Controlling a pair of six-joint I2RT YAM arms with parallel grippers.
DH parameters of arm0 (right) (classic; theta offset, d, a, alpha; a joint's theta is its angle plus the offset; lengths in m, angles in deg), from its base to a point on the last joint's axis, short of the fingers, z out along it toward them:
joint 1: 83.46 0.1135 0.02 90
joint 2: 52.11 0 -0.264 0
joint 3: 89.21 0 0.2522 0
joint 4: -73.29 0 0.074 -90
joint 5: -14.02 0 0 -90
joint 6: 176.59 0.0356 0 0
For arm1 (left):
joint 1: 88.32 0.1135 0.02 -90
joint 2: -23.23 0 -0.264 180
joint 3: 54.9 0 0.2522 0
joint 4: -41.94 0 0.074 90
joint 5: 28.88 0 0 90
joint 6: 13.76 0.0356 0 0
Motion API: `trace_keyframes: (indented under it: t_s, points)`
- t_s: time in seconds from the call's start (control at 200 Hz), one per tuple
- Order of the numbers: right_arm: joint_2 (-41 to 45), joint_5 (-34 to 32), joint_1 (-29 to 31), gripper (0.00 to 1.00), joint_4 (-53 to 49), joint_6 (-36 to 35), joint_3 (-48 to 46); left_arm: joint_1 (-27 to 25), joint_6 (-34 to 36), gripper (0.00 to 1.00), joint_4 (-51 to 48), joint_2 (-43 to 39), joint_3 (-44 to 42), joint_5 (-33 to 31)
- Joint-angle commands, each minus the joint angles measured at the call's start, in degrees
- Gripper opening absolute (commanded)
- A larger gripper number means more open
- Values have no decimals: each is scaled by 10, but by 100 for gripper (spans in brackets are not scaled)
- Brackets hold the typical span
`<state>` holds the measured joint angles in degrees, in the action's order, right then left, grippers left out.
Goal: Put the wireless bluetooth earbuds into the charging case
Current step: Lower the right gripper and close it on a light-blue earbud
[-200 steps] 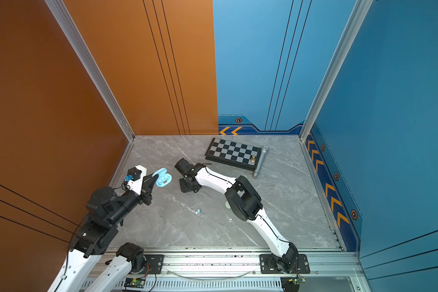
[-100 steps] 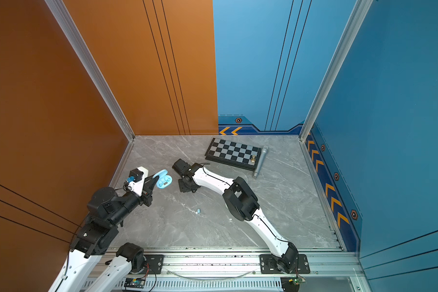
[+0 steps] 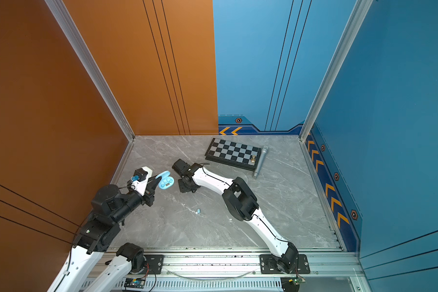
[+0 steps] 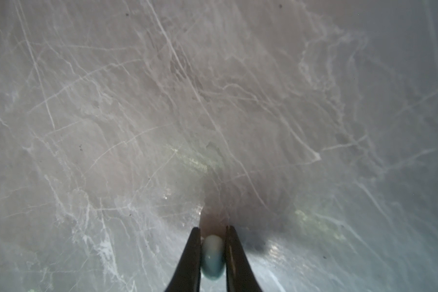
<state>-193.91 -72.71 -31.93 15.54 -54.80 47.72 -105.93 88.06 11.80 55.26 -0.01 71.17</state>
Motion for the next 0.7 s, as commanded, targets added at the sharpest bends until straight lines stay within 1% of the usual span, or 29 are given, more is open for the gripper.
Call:
trace_keyframes:
  t_s: [0.0,0.185,0.205,0.225,0.33,0.485,0.626,0.661,0.671,0.696]
  points:
    - [15,3,-11,12,-25,1,-15,6,5,0,18,9,-3,22]
    - [74,4,-36,11,-2,2,-76,6,-7,0,51,35,-18,29]
    - [82,6,-39,11,3,2,-86,6,-9,0,51,39,-20,30]
    - [90,9,-43,11,8,2,-96,6,-10,0,73,43,-21,31]
    - [129,24,-61,11,38,1,-155,5,-13,0,91,61,-29,37]
    - [176,42,-87,10,47,-6,-199,-3,-17,0,118,92,-44,39]
    - [226,75,-109,10,57,-27,-253,-16,-37,0,176,129,-66,17]
    - [255,87,-109,10,59,-35,-262,-21,-43,0,193,141,-71,10]
    - [258,90,-122,10,60,-37,-264,-23,-43,0,198,145,-71,8]
    - [268,97,-130,10,60,-44,-268,-26,-46,0,208,154,-73,7]
